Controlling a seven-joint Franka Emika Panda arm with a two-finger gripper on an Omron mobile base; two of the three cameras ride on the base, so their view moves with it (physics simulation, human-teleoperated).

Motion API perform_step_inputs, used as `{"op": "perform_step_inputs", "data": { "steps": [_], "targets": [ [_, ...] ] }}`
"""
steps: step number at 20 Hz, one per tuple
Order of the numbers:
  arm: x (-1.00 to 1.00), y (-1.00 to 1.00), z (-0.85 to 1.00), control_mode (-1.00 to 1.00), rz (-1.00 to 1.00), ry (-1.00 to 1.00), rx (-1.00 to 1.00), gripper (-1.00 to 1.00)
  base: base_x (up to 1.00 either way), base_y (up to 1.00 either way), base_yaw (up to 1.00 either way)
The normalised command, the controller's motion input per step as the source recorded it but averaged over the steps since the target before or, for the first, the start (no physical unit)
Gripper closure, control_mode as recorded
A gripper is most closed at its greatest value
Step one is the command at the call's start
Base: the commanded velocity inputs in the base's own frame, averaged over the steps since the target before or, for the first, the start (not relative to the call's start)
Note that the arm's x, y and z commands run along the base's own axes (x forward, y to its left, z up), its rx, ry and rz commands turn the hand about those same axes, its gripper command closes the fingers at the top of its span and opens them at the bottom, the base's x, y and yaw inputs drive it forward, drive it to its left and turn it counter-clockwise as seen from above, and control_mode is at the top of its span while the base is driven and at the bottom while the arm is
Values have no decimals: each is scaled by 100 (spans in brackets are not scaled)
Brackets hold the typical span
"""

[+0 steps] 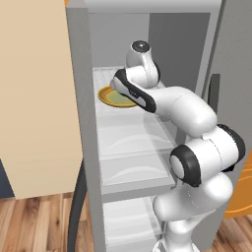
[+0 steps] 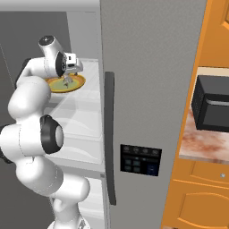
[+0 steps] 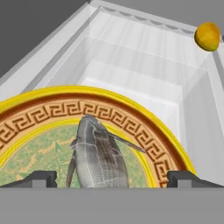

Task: Retrieve the fish from the fridge and place it on the saucepan with marinade on the stove.

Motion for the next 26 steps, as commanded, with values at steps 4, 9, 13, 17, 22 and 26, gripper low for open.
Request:
{"op": "perform_step_inputs", "data": {
  "steps": [4, 9, 13, 17, 22, 26],
  "targets": [
    [-9, 3, -4, -100, 0, 0, 0, -100, 0, 0, 0],
    [-2, 4, -12, -100, 0, 0, -2, -100, 0, 0, 0],
    [0, 1, -12, -100, 0, 0, 0, -100, 0, 0, 0],
    [6, 0, -3, -100, 0, 0, 0, -100, 0, 0, 0],
    [0, 1, -14, -100, 0, 1, 0, -100, 0, 0, 0],
    [0, 1, -16, -100, 0, 0, 0, -100, 0, 0, 0]
  ]
}}
